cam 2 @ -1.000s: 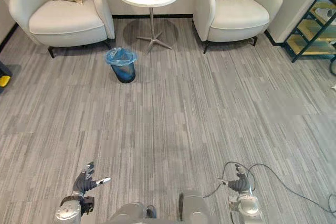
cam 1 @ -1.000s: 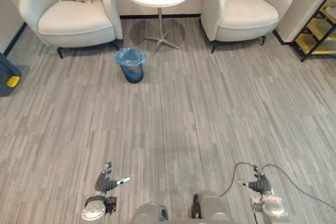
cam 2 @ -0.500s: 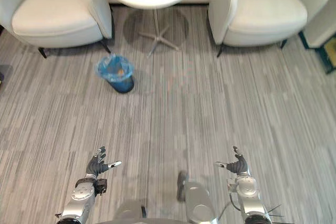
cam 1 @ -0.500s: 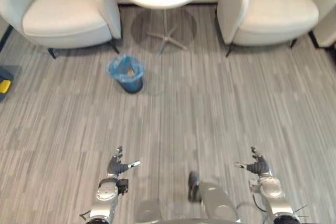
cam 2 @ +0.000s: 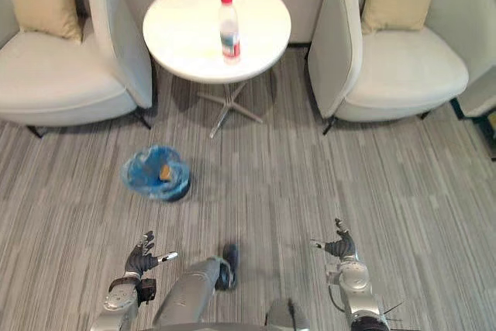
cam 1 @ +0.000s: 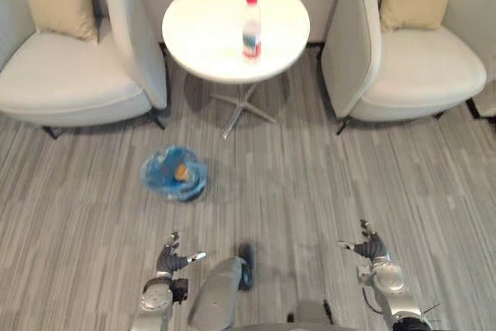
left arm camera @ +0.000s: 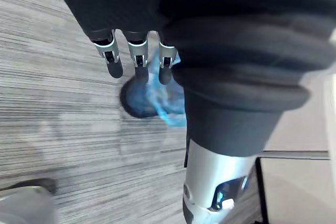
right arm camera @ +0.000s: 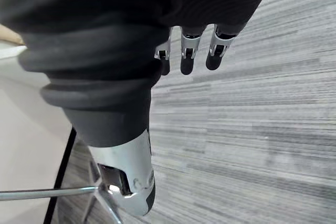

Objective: Gather rubbish on tea table into small bin, then transfer packed bag to large trash can.

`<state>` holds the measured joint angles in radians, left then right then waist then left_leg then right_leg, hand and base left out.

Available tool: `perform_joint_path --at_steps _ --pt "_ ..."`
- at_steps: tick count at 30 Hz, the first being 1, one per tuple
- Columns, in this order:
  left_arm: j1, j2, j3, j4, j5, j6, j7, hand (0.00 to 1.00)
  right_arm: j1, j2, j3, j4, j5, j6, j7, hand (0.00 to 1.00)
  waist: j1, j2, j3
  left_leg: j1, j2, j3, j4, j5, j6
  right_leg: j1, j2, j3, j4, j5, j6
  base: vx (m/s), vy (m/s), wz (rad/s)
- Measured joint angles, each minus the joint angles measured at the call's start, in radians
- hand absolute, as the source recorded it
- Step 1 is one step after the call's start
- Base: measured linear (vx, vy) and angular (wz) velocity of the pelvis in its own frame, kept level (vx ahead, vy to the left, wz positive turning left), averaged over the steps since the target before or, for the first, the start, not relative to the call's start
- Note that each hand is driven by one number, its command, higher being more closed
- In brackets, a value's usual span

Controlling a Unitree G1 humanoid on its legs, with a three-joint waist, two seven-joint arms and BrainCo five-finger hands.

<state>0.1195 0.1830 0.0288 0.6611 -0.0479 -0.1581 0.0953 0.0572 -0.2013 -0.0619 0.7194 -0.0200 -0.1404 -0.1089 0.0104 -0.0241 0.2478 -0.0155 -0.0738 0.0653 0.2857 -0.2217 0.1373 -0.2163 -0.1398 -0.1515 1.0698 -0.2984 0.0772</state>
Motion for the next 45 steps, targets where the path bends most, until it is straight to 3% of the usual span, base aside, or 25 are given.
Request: perform_joint_path --at_steps 2,3,4,5,6,7,8,9,10,11,12,13,14,16,18,19,20,24,28,30,32,36,45 --pt "-0.020 -0.002 -0.001 0.007 0.000 0.000 -0.001 0.00 -0.003 -0.004 0.000 0.002 0.000 -0.003 0.000 0.00 -0.021 0.007 0.005 0.067 0.010 -0.041 -0.047 -0.002 -0.001 -0.065 0.018 -0.031 -0.160 -0.011 -0.005 0.60 -0.030 0.73" --pt "-0.032 -0.002 -0.002 0.016 0.000 0.000 -0.001 0.00 0.006 -0.005 -0.002 0.003 0.000 -0.002 0.000 0.00 -0.026 0.011 0.007 0.113 0.024 -0.064 -0.066 -0.006 -0.009 -0.088 0.041 -0.035 -0.370 0.000 -0.001 0.58 -0.092 0.93" --pt "-0.035 0.000 -0.003 0.017 0.000 0.000 0.001 0.00 0.016 -0.004 -0.003 0.002 0.000 -0.003 0.000 0.00 -0.033 0.011 0.007 0.150 0.039 -0.092 -0.069 -0.023 -0.038 -0.093 0.063 -0.020 -0.598 0.062 0.004 0.59 -0.108 0.83" --pt "-0.038 0.003 -0.003 0.017 0.001 -0.001 0.001 0.00 0.021 -0.003 -0.004 0.002 0.000 -0.002 0.000 0.00 -0.034 0.005 0.005 0.170 0.041 -0.099 -0.075 -0.033 -0.056 -0.091 0.075 -0.004 -0.704 0.110 0.006 0.70 -0.187 0.92" --pt "-0.034 0.005 -0.003 0.022 0.001 -0.001 0.004 0.00 0.025 -0.001 -0.011 0.002 -0.001 0.003 -0.001 0.00 -0.036 -0.001 0.002 0.209 0.055 -0.118 -0.076 -0.068 -0.113 -0.086 0.094 0.043 -0.831 0.289 0.003 0.59 -0.188 0.74" --pt "-0.030 0.006 -0.002 0.027 0.001 -0.001 0.005 0.00 0.028 -0.001 -0.012 0.002 -0.001 0.006 -0.001 0.00 -0.039 -0.006 -0.005 0.222 0.060 -0.129 -0.071 -0.078 -0.129 -0.080 0.101 0.057 -0.832 0.349 -0.017 0.75 -0.264 0.77" --pt "-0.027 -0.004 0.000 0.048 0.001 -0.001 0.010 0.00 0.027 -0.007 -0.018 0.002 -0.002 0.013 -0.001 0.00 -0.038 0.012 -0.023 0.218 0.091 -0.151 -0.028 -0.093 -0.153 -0.088 0.123 0.059 -0.788 0.377 -0.088 0.53 -0.197 0.40" --pt "-0.022 -0.006 0.002 0.049 0.001 -0.002 0.014 0.00 0.014 -0.004 -0.019 -0.009 -0.006 0.014 -0.001 0.00 -0.034 0.019 -0.023 0.182 0.105 -0.146 0.057 -0.088 -0.162 -0.083 0.131 0.043 -0.768 0.340 -0.102 0.64 -0.259 0.38" --pt "-0.025 -0.021 0.010 0.053 0.001 -0.001 0.017 0.00 0.013 -0.002 -0.013 -0.056 -0.013 0.015 0.001 0.00 -0.033 0.032 -0.016 0.095 0.118 -0.126 0.279 -0.049 -0.211 -0.046 0.147 0.021 -0.760 0.299 -0.121 0.60 -0.260 0.29" --pt "-0.025 -0.034 0.014 0.053 0.001 -0.001 0.016 0.00 0.019 -0.003 -0.007 -0.086 -0.012 0.014 0.000 0.00 -0.033 0.043 -0.010 0.046 0.138 -0.108 0.414 0.005 -0.220 -0.010 0.159 0.011 -0.769 0.283 -0.132 0.68 -0.280 0.23" --pt "-0.013 -0.057 0.019 0.052 0.001 -0.001 0.016 0.00 0.024 -0.002 0.008 -0.130 -0.011 0.007 -0.003 0.00 -0.016 0.056 0.001 -0.038 0.200 -0.064 0.643 0.088 -0.209 0.086 0.183 0.012 -0.809 0.262 -0.149 0.64 -0.231 -0.04" --pt "-0.007 -0.061 0.005 0.052 0.001 -0.001 0.014 0.00 0.018 0.005 0.020 -0.153 -0.007 0.000 -0.005 0.00 -0.001 0.055 0.004 -0.093 0.246 -0.014 0.756 0.034 -0.188 0.168 0.200 0.019 -0.842 0.251 -0.166 0.50 -0.158 -0.18" --pt "-0.005 -0.062 -0.005 0.052 0.000 -0.001 0.013 0.00 0.015 0.005 0.024 -0.160 -0.008 -0.010 -0.006 0.00 0.010 0.048 0.004 -0.116 0.250 -0.002 0.767 0.009 -0.187 0.199 0.198 0.024 -0.858 0.249 -0.168 0.45 -0.141 -0.24" --pt "-0.007 -0.066 -0.018 0.040 0.000 -0.002 0.013 0.00 -0.011 0.007 0.016 -0.177 -0.008 -0.015 -0.010 0.00 0.018 0.035 0.005 -0.202 0.233 0.021 0.580 -0.059 -0.197 0.269 0.174 0.046 -0.902 0.248 -0.166 0.39 -0.069 -0.23" --pt "-0.010 -0.068 -0.020 0.038 -0.001 -0.002 0.013 0.00 -0.018 0.009 -0.002 -0.180 -0.008 -0.014 -0.017 0.00 0.013 0.044 0.006 -0.225 0.214 0.017 0.364 -0.052 -0.212 0.292 0.166 0.049 -0.918 0.239 -0.152 0.28 0.037 -0.27" --pt "0.001 -0.077 -0.029 0.037 0.001 -0.003 0.013 0.00 0.002 -0.006 -0.018 -0.212 -0.010 -0.010 -0.023 0.00 0.008 0.085 -0.006 -0.217 0.214 -0.005 0.115 0.127 -0.215 0.311 0.183 0.047 -0.918 0.193 -0.096 0.30 0.090 -0.24" --pt "0.007 -0.084 -0.036 0.036 0.001 -0.003 0.013 0.00 0.011 -0.020 -0.022 -0.234 -0.012 -0.010 -0.024 0.00 0.003 0.114 -0.006 -0.225 0.217 -0.027 0.087 0.183 -0.178 0.319 0.201 0.051 -0.912 0.163 -0.092 0.34 0.142 -0.10" --pt "-0.017 -0.055 -0.060 0.036 0.003 -0.003 0.003 0.00 0.022 0.001 0.011 -0.287 -0.030 -0.007 -0.020 0.00 0.005 0.027 0.007 -0.196 0.125 0.017 0.105 0.108 -0.131 0.230 0.077 0.105 -0.664 0.011 -0.019 0.21 0.129 -0.08" --pt "-0.003 -0.021 -0.070 0.034 0.022 -0.003 -0.009 0.00 -0.017 0.005 0.095 -0.334 -0.033 -0.013 -0.012 0.00 0.003 0.023 0.010 -0.146 0.103 0.032 0.106 0.065 -0.104 0.144 0.056 0.171 -0.445 0.020 0.014 0.12 0.096 -0.07" --pt "-0.001 0.004 -0.069 0.034 0.021 -0.005 -0.008 0.00 -0.025 0.004 0.133 -0.371 -0.052 -0.033 0.005 0.00 0.006 0.017 0.007 -0.130 0.101 0.027 0.101 0.064 -0.103 0.139 0.057 0.185 -0.517 0.002 0.000 0.17 0.035 0.30" --pt "0.000 0.026 -0.066 0.034 0.021 -0.007 -0.007 0.00 -0.036 0.004 0.149 -0.385 -0.070 -0.051 0.012 0.00 0.009 0.003 -0.001 -0.130 0.084 0.019 0.102 0.064 -0.103 0.134 0.049 0.183 -0.638 0.058 -0.005 0.14 -0.042 0.30" --pt "0.021 0.004 -0.066 0.037 0.022 -0.015 -0.008 0.00 -0.050 -0.004 0.165 -0.386 -0.085 -0.056 0.027 0.00 0.006 0.033 -0.017 -0.129 0.102 -0.009 0.086 0.061 -0.122 0.177 0.069 0.168 -0.757 0.093 -0.014 0.09 -0.060 0.07" --pt "0.039 -0.017 -0.075 0.058 0.026 -0.017 -0.009 0.00 -0.037 -0.020 0.268 -0.384 -0.110 -0.056 0.048 0.00 0.007 0.032 -0.048 -0.107 0.093 -0.051 0.037 0.081 -0.136 0.257 0.072 0.123 -0.871 0.135 -0.018 0.04 -0.020 0.12"
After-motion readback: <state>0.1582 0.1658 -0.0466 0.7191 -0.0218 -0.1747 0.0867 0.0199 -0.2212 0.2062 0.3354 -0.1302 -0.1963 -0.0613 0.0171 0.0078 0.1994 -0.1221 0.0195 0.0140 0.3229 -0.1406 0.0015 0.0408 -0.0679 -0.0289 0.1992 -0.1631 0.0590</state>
